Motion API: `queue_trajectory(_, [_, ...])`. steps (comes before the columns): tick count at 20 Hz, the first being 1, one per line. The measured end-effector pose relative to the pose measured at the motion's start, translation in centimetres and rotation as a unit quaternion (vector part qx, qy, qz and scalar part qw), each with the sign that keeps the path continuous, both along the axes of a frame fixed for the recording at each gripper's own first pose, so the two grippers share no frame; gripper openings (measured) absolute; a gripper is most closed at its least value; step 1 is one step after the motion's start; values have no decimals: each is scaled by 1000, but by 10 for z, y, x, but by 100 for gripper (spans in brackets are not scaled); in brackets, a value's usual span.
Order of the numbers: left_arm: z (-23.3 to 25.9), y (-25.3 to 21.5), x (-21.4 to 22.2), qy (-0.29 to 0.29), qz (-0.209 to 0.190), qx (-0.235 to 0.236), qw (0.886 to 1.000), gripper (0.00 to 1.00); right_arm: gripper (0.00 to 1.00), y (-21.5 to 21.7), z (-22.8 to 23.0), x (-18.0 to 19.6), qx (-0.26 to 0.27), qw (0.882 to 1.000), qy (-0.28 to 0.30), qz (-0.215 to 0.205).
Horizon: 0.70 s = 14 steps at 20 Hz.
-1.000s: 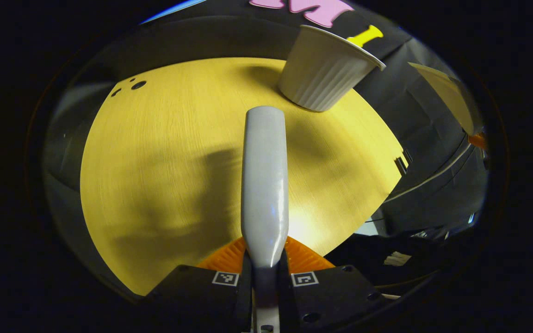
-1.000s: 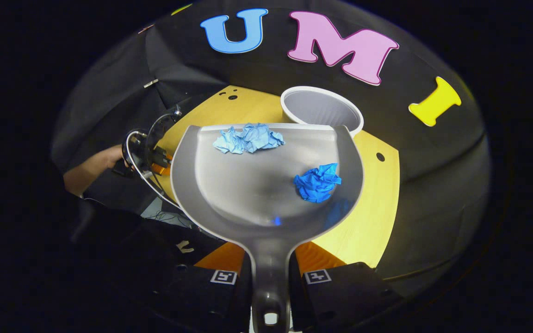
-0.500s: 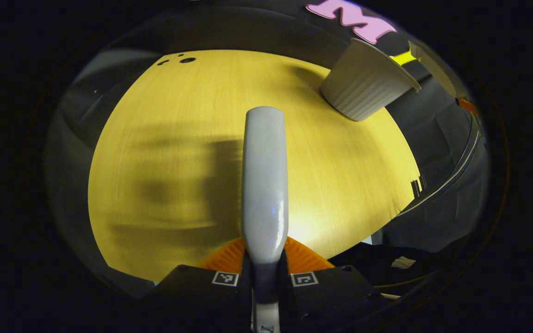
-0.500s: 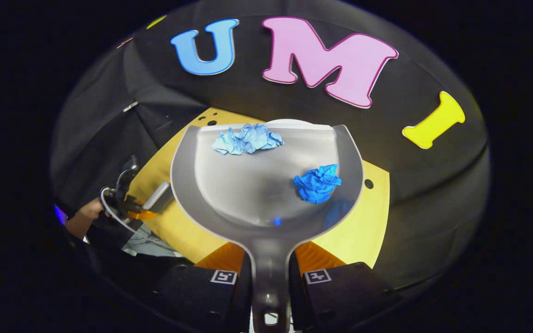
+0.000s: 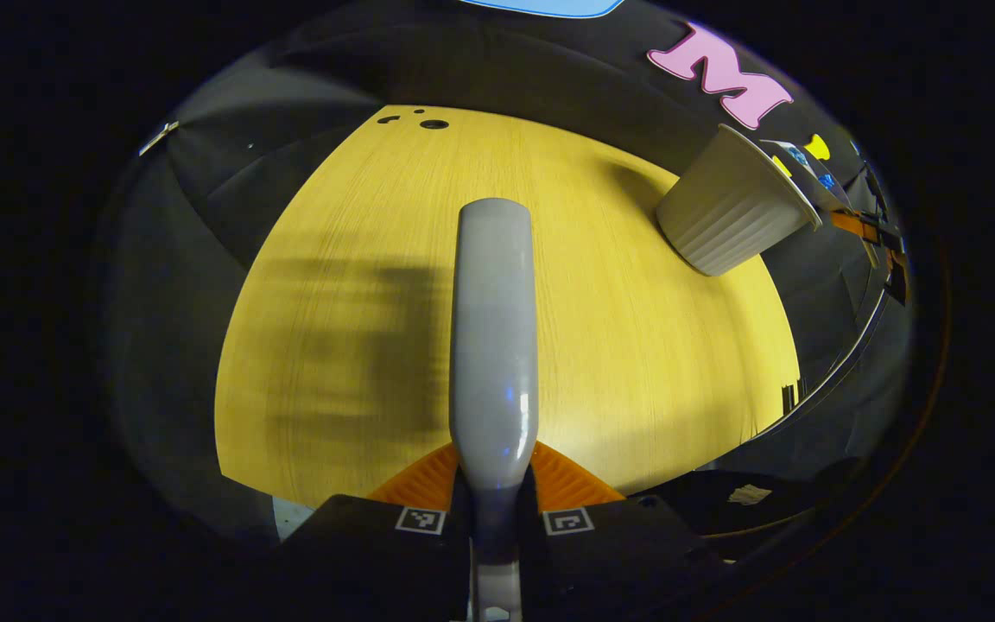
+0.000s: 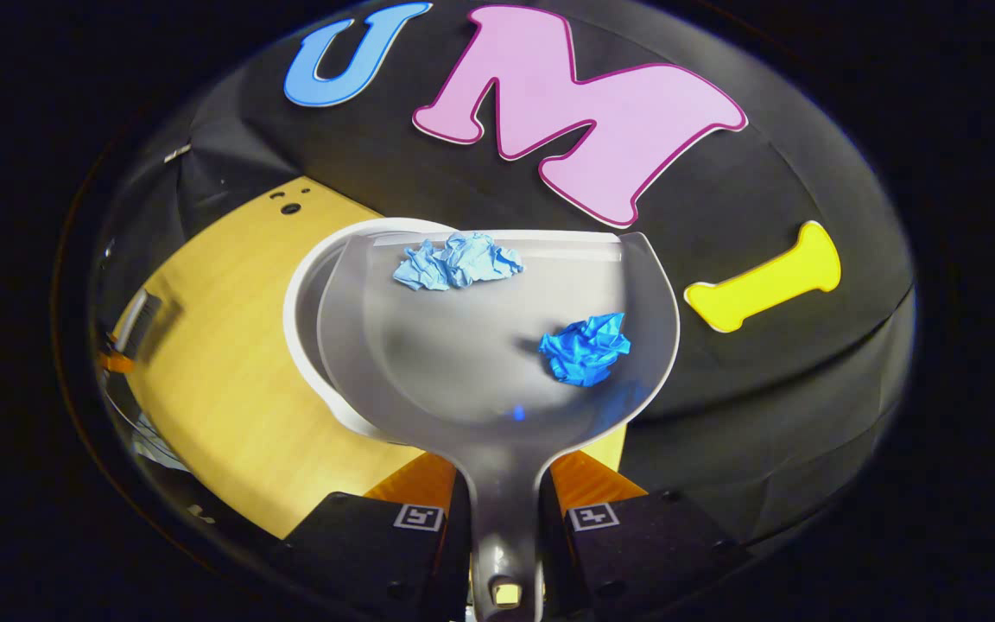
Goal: Pick up the small broom and dustpan from the desktop, sweep the trash into the dustpan with the broom, and then empty the trash into the garbage bin.
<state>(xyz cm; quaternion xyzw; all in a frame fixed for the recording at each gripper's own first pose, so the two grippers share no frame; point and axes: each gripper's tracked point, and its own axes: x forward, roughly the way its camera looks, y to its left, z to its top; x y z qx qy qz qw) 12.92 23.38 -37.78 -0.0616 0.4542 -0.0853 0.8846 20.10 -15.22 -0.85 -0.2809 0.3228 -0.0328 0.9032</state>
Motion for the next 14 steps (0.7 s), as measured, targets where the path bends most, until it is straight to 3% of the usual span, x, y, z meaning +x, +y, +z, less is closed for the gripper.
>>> queue_trajectory(4, [-3, -2, 1, 6, -9, -9, 1000, 31, 37, -9, -13, 11, -43, 999, 8, -25])
queue_trajectory(8, [-3, -1, 5, 12, -31, -7, 999, 27, 37, -2, -16, 10, -88, 996, 5, -23])
queue_trajectory(9, [-2, 1, 5, 11, -36, -4, 999, 30, 37, 2, -17, 10, -105, 994, 2, -19])
queue_trajectory(10, [-4, 2, 4, 9, -40, -1, 999, 24, 37, 4, -17, 10, -123, 992, 1, -14])
queue_trajectory(12, [-6, 0, 5, 6, -46, -1, 999, 24, 37, 6, -17, 10, -162, 987, -7, -10])
queue_trajectory(14, [-6, 1, 4, 8, -51, -1, 999, 27, 37, 3, -14, 14, -195, 981, -21, -10])
